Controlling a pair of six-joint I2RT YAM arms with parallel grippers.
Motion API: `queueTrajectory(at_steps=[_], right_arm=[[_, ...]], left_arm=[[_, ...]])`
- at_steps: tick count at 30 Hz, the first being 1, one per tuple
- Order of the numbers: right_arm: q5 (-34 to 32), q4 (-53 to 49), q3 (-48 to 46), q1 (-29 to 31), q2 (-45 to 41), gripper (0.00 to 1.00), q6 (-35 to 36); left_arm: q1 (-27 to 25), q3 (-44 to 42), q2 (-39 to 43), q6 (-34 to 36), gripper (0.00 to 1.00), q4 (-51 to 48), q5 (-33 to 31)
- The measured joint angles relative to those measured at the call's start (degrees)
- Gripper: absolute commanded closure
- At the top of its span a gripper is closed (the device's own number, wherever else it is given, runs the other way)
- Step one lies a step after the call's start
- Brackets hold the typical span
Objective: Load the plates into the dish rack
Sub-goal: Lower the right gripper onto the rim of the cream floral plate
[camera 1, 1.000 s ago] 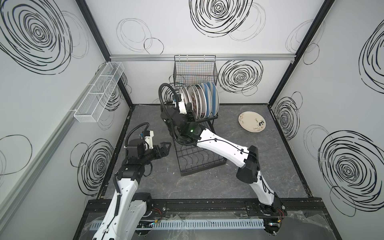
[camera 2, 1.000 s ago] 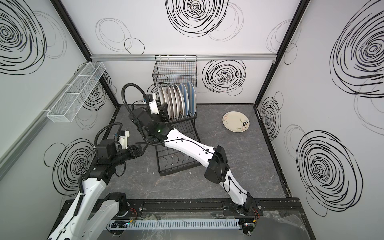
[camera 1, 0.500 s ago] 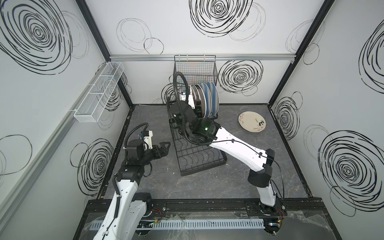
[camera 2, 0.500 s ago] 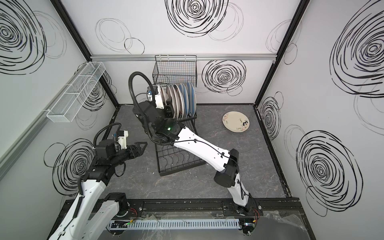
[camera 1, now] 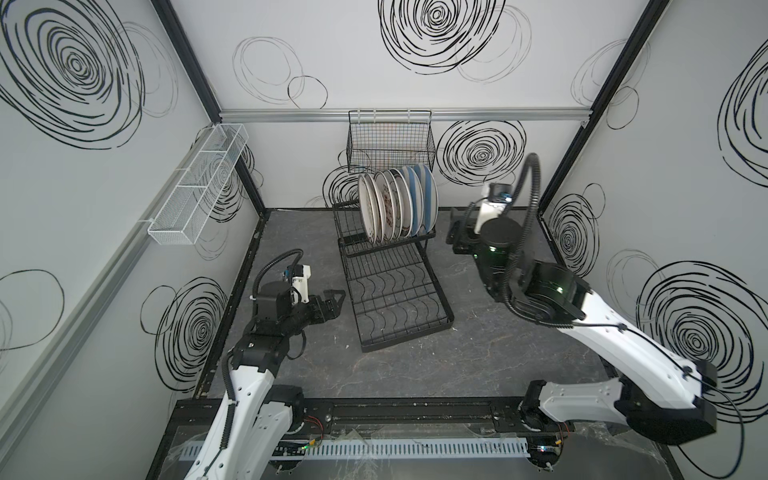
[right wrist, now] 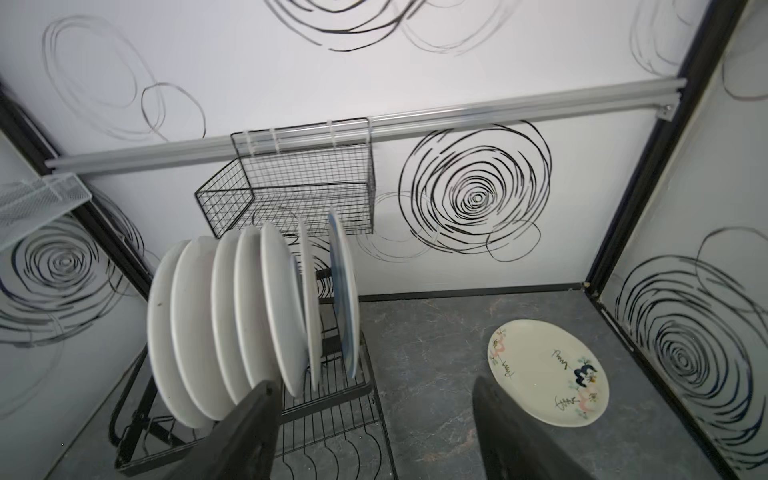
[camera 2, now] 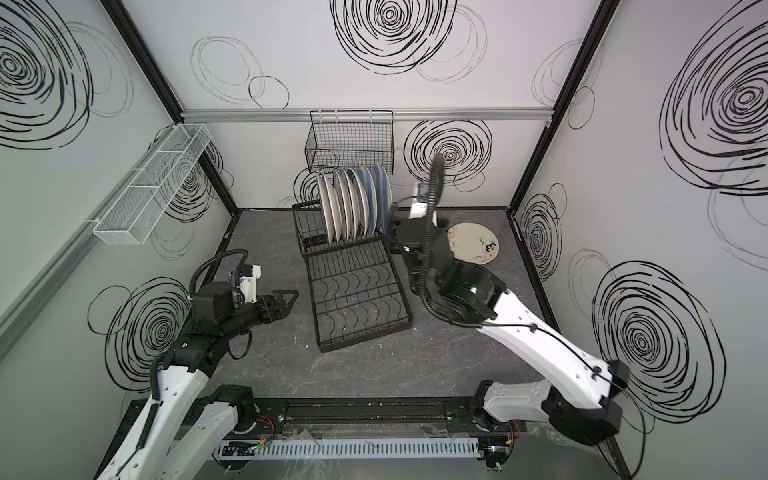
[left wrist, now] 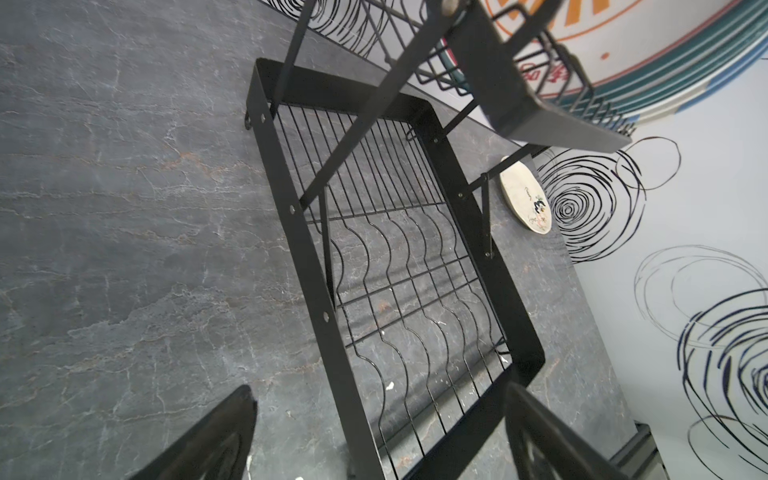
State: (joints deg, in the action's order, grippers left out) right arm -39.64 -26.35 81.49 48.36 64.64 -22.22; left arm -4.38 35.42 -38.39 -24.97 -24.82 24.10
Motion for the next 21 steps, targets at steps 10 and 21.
queueTrajectory(at_steps=[10, 21], right_arm=[[30.21, 6.62, -30.45, -35.1, -4.57, 0.05, -3.26], [49.66, 14.03, -15.76, -48.06, 32.72, 0.03, -0.83]], left_arm=[[-17.66, 0.76, 1.79, -5.29, 0.04, -0.52, -6.54], [-23.43, -4.2, -0.28, -9.01, 0.04, 3.45, -10.84]])
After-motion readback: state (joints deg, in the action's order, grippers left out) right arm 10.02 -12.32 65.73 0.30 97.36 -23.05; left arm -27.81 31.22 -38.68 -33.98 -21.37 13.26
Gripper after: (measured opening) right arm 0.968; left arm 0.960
